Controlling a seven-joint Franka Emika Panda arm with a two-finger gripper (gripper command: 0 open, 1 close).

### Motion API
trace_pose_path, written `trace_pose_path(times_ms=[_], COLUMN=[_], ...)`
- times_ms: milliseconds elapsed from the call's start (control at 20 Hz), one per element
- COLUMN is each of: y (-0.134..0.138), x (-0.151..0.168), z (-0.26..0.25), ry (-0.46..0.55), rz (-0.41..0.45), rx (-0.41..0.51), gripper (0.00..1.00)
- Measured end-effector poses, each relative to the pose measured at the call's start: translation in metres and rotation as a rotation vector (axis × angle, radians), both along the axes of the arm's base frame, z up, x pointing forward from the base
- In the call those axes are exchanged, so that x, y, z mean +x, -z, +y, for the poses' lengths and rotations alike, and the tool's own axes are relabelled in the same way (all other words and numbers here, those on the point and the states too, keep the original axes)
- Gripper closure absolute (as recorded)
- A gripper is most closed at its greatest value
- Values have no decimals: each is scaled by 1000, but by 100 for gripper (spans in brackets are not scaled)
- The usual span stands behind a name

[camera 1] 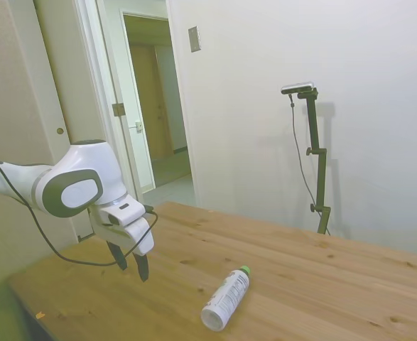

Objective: Stand the water bottle

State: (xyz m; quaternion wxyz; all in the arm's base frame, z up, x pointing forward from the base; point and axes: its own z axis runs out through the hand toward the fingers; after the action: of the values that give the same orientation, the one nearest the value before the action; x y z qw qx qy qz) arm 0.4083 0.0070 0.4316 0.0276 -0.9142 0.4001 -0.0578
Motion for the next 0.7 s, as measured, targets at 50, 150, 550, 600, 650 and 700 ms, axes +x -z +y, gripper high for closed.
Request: trace_pose_path(times_ms=[50, 150, 550, 600, 650, 700], y=[0, -1, -36, -36, -33, -29], x=[0, 3, 90, 106, 121, 136], z=[0, 0, -23, -32, -41, -53], ry=[0, -7, 8, 12, 21, 31], rz=[1, -11, -108, -110, -109, -106], rx=[0, -13, -129, -138, -138, -140], gripper=[0, 0, 0, 0, 0, 0])
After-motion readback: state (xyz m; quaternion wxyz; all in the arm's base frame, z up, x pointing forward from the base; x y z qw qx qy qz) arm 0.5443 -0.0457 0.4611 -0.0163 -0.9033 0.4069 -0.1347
